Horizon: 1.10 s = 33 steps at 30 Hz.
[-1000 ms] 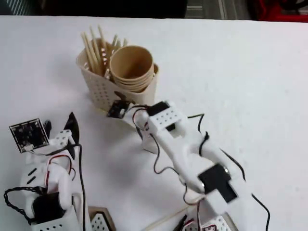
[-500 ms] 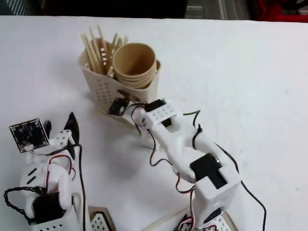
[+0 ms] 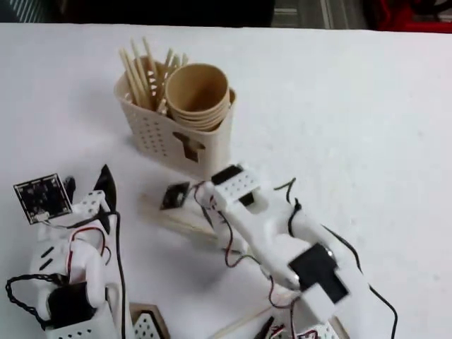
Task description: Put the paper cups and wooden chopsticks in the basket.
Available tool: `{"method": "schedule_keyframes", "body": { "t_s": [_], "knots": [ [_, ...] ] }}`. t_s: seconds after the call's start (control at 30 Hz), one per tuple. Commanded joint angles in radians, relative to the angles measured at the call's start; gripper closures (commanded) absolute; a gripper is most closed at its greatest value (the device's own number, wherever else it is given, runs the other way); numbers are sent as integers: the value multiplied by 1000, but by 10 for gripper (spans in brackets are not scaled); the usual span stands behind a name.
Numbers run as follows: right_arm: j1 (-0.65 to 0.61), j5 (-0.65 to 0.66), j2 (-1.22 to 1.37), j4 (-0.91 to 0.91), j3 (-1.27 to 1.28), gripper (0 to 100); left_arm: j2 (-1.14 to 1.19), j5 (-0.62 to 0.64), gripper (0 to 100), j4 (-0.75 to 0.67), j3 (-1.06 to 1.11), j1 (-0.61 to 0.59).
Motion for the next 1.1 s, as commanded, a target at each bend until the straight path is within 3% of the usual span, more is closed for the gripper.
{"method": "schedule_keyframes", "body": {
  "t_s": [0.0,0.2,0.47,0.8,1.07],
  "knots": [
    [-4,23,-124,12,21,978,-7,6,767,-34,-5,-8],
    [-33,5,-231,7,-11,919,-7,6,767,-34,-5,-10],
    [-166,-249,-242,-25,-66,717,-7,6,767,-34,-6,-10],
    [-326,-345,-116,-236,-71,652,-7,8,767,-60,-5,-65],
    [-318,-345,125,-334,-166,655,-7,8,767,-60,-5,-65]
  ]
}}
